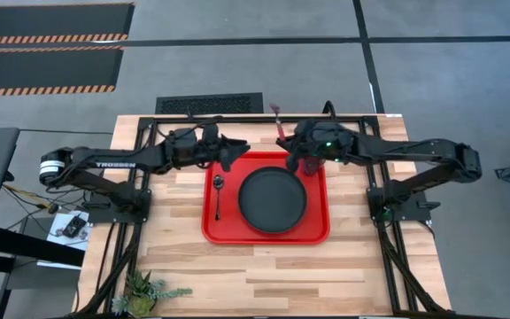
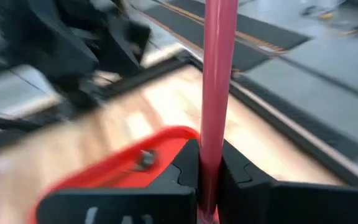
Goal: Pick and place plate/cup/fork/spoon on tray
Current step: Put the pink fork on the orange tray
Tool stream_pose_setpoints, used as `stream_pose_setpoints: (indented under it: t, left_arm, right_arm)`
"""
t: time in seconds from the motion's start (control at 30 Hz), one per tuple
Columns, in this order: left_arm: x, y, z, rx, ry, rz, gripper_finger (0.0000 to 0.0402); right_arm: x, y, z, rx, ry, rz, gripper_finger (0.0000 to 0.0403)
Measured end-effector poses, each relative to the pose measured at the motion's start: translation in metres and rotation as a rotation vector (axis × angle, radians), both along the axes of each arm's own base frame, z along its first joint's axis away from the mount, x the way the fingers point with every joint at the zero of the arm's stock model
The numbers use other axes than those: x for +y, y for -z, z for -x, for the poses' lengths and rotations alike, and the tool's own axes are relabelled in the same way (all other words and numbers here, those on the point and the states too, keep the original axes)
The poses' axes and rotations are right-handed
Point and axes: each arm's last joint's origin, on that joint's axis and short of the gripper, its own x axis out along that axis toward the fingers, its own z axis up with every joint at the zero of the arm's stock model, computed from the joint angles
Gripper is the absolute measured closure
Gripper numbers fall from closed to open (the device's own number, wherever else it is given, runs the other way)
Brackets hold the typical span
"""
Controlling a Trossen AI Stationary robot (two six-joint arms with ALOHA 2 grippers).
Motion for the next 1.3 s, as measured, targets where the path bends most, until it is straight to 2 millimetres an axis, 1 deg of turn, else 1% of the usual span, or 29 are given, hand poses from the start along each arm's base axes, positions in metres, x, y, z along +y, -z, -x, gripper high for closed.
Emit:
stream_pose_setpoints:
  t: [0.1,0.27,0.47,0.6,0.73,0.87,1.03,1.13,1.2,1.3]
  left_arm:
    - [-0.001,-0.01,-0.003,0.028,-0.029,-0.029,0.0243]
    - [-0.003,-0.024,-0.006,0.024,-0.061,-0.051,0.0243]
    - [-0.001,-0.026,-0.005,0.026,-0.115,-0.04,0.0243]
    - [-0.001,-0.03,-0.006,-0.009,-0.146,-0.057,0.0243]
    - [-0.004,-0.035,-0.006,-0.052,-0.144,-0.107,0.0243]
    - [-0.009,-0.036,-0.007,-0.061,-0.121,-0.108,0.0235]
    - [-0.01,-0.036,-0.007,-0.066,-0.17,-0.081,0.0182]
    - [-0.008,-0.036,-0.006,-0.052,-0.223,-0.112,0.0151]
    - [-0.008,-0.036,-0.006,-0.05,-0.231,-0.131,0.014]
    - [-0.009,-0.038,-0.006,-0.059,-0.228,-0.148,0.0137]
  right_arm:
    - [0.002,-0.003,-0.013,0.034,0.049,0.077,0.037]
    - [0.006,0.003,-0.034,0.088,0.076,0.127,0.0372]
    - [0.017,0.005,-0.054,0.103,0.064,0.16,0.0369]
    - [0.021,0.001,-0.062,0.091,0.06,0.17,0.0372]
    - [0.022,-0.002,-0.064,0.083,0.06,0.17,0.0371]
    - [0.018,-0.003,-0.063,0.078,0.074,0.164,0.037]
    - [0.016,-0.003,-0.063,0.078,0.077,0.164,0.0371]
    - [0.017,-0.003,-0.063,0.077,0.074,0.163,0.037]
    - [0.017,-0.003,-0.063,0.077,0.073,0.162,0.037]
    - [0.017,-0.003,-0.063,0.076,0.066,0.159,0.0371]
